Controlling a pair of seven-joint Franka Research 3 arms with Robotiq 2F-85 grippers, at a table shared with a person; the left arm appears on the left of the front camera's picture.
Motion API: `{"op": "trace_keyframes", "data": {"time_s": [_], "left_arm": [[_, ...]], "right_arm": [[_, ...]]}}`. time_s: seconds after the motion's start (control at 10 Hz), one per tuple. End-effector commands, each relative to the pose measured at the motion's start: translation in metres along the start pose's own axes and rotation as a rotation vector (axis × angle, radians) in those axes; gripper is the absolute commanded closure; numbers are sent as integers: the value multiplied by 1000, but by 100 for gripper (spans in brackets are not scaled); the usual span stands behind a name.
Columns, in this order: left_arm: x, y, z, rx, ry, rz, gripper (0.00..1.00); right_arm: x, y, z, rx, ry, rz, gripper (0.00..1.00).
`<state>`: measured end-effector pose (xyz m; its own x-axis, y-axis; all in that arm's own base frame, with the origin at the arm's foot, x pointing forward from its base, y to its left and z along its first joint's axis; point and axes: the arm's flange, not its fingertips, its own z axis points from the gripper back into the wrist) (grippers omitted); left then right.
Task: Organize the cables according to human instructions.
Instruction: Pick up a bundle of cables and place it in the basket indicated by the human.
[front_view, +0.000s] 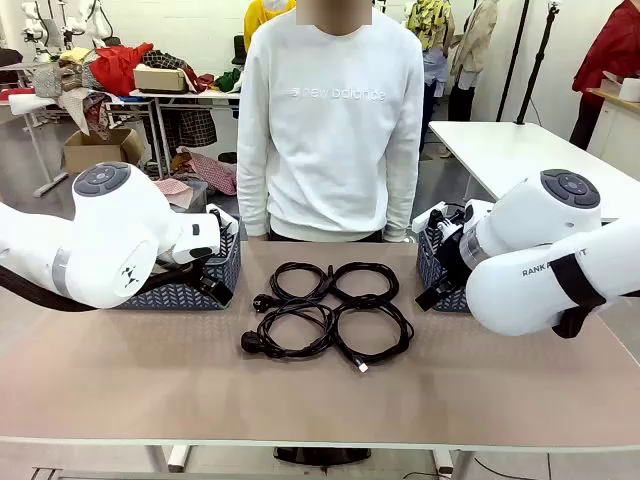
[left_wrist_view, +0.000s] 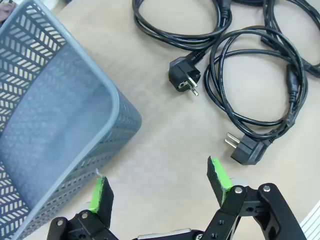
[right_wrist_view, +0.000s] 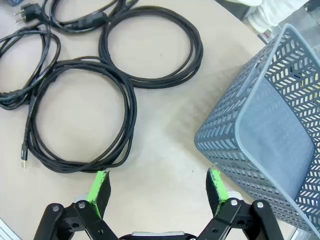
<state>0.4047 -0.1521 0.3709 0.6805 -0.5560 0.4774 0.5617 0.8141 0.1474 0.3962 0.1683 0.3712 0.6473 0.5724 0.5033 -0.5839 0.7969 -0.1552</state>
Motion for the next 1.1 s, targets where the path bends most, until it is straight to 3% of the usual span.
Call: {"op": "trace_keyframes", "data": {"time_s": [0.0, 1.0], "left_arm": [[0, 0, 0, 0, 0, 0, 0], [0, 0, 0, 0, 0, 0, 0]], "right_arm": [[0, 0, 0, 0, 0, 0, 0], [0, 0, 0, 0, 0, 0, 0]]}}
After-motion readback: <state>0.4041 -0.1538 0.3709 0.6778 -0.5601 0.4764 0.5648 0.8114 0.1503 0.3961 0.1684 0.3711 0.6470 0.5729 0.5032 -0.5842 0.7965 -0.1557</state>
